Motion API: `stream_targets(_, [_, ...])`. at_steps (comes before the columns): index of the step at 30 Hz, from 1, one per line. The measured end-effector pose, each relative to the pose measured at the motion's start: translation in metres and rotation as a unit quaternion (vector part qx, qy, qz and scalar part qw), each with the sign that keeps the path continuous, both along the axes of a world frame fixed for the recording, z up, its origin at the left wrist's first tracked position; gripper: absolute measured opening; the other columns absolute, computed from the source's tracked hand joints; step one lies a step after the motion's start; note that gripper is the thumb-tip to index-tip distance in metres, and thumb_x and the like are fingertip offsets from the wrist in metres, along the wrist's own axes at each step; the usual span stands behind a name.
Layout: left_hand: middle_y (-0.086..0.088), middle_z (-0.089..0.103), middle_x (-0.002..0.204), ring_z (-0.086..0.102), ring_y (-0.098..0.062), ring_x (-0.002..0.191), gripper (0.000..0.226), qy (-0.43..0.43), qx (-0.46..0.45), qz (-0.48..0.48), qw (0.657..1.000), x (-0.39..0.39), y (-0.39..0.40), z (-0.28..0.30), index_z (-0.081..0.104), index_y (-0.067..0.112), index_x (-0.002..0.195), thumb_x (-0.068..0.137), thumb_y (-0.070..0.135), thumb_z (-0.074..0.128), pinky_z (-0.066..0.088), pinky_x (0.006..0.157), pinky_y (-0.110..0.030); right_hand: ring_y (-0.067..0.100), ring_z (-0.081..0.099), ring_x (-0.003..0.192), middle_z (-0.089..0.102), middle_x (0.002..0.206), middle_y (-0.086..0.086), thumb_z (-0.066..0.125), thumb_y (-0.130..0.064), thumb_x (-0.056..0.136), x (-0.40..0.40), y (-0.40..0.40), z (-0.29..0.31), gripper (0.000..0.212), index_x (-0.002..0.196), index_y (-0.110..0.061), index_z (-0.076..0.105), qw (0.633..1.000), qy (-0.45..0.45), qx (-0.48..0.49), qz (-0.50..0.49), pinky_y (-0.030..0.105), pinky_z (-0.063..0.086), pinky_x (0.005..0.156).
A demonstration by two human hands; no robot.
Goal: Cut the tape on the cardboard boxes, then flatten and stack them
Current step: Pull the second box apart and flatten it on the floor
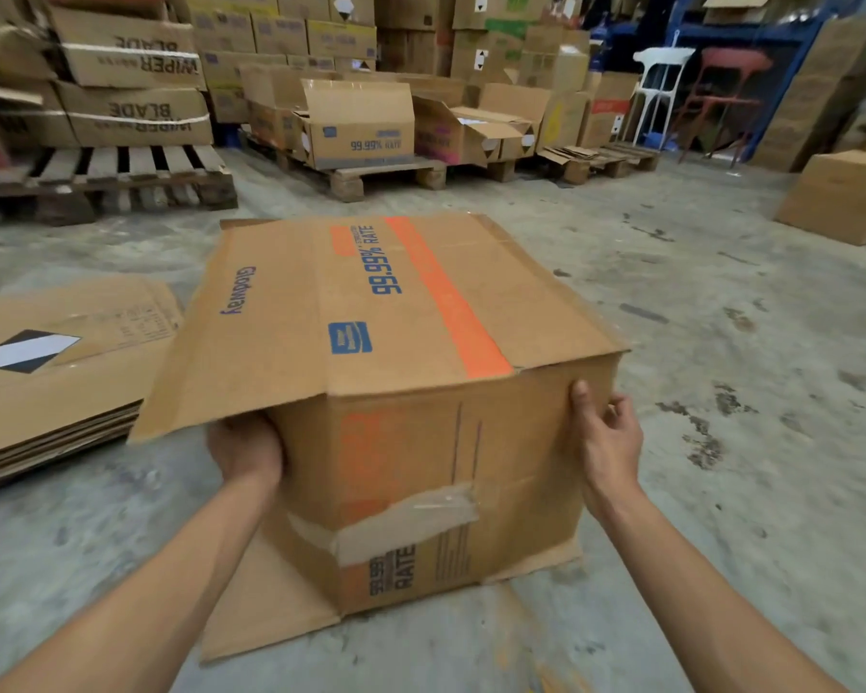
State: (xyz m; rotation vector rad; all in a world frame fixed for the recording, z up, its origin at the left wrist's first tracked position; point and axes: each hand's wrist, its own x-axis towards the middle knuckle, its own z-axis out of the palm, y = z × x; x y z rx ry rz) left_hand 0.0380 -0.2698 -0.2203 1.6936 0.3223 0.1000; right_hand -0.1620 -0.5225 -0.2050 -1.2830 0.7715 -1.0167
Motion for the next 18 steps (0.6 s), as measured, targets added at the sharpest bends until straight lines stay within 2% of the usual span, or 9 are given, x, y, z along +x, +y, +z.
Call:
stream_targets(2, [-0.027,0.052,0.135,0.046,-0.042,0.125,0.042,-0.022,0.036,0.052,0.998,0.000,0.002,-0.007,0.055,0.001,0.130,0.105,0.023,0.030,0.034,0.100,-0.043,0.010,0.056,0.073,0.062,0.082,-0.004,0.076,-0.046,0.075,-0.005,-0.007,-0.006,0.033,0.086,-0.023,0.054,0.997,0.026,-0.023,-0.071,0.016,0.047,0.065])
stream_targets(3, [-0.027,0.052,0.135,0.045,-0.043,0.125,0.044,-0.025,0.048,0.047,0.997,-0.004,0.002,-0.008,0.054,0.004,0.130,0.106,0.027,0.026,0.034,0.101,-0.042,0.011,0.057,0.075,0.063,0.084,-0.004,0.077,-0.044,0.077,-0.003,-0.010,-0.010,0.034,0.090,-0.022,0.055,0.994,0.056,-0.029,-0.095,0.016,0.048,0.069])
stream_targets(6, [-0.023,0.051,0.137,0.044,-0.041,0.128,0.052,-0.032,0.083,-0.008,0.996,-0.011,0.017,-0.018,0.052,0.007,0.132,0.106,0.039,0.021,0.032,0.105,-0.043,0.023,0.058,0.111,0.061,0.121,0.005,0.076,-0.039,0.081,0.010,-0.020,-0.024,0.056,0.127,-0.018,0.053,0.974,0.198,-0.074,-0.081,0.037,0.047,0.098])
stream_targets(8, [-0.021,0.051,0.138,0.045,-0.040,0.128,0.053,0.015,0.097,-0.058,0.994,0.001,0.032,-0.038,0.050,0.008,0.134,0.104,0.045,0.026,0.036,0.107,-0.046,0.031,0.042,0.131,0.044,0.140,0.012,0.074,-0.038,0.081,0.021,-0.025,-0.030,0.079,0.146,-0.019,0.035,0.934,0.329,-0.136,-0.013,0.046,0.036,0.110])
stream_targets(11, [-0.017,0.060,0.124,0.058,-0.038,0.111,0.057,0.125,0.078,-0.153,0.977,0.018,0.049,-0.075,0.051,0.013,0.125,0.090,0.057,0.045,0.046,0.098,-0.051,0.032,0.021,0.145,0.021,0.157,0.015,0.072,-0.048,0.079,0.042,-0.012,-0.041,0.093,0.153,-0.021,0.023,0.844,0.485,-0.212,0.090,0.045,0.023,0.116])
stream_targets(13, [-0.014,0.065,0.121,0.064,-0.034,0.102,0.055,0.178,0.024,-0.218,0.959,0.018,0.054,-0.093,0.051,0.017,0.127,0.086,0.053,0.054,0.051,0.093,-0.054,0.026,0.024,0.146,0.023,0.160,0.010,0.070,-0.046,0.083,0.051,0.009,-0.047,0.085,0.152,-0.019,0.029,0.822,0.488,-0.209,0.206,0.036,0.024,0.115])
stream_targets(15, [-0.012,0.065,0.120,0.065,-0.032,0.103,0.044,0.190,-0.006,-0.243,0.951,0.012,0.050,-0.099,0.050,0.018,0.131,0.094,0.042,0.055,0.052,0.092,-0.053,0.021,0.036,0.140,0.033,0.156,0.007,0.070,-0.041,0.086,0.057,0.029,-0.061,0.082,0.152,-0.016,0.029,0.803,0.454,-0.131,0.364,0.026,0.030,0.107])
stream_targets(16, [-0.010,0.064,0.120,0.064,-0.031,0.105,0.048,0.200,-0.003,-0.245,0.949,0.012,0.049,-0.100,0.047,0.019,0.132,0.093,0.045,0.057,0.052,0.092,-0.052,0.022,0.035,0.140,0.033,0.156,0.007,0.069,-0.048,0.084,0.059,0.039,-0.069,0.086,0.153,-0.019,0.026,0.773,0.464,-0.112,0.419,0.027,0.030,0.109])
stream_targets(18, [-0.008,0.063,0.121,0.062,-0.033,0.109,0.080,0.229,0.013,-0.225,0.947,0.026,0.051,-0.119,0.047,0.022,0.132,0.071,0.071,0.066,0.050,0.095,-0.051,0.031,0.022,0.146,0.026,0.158,0.009,0.063,-0.074,0.072,0.063,0.055,-0.085,0.101,0.153,-0.031,0.023,0.690,0.531,-0.180,0.459,0.044,0.024,0.117])
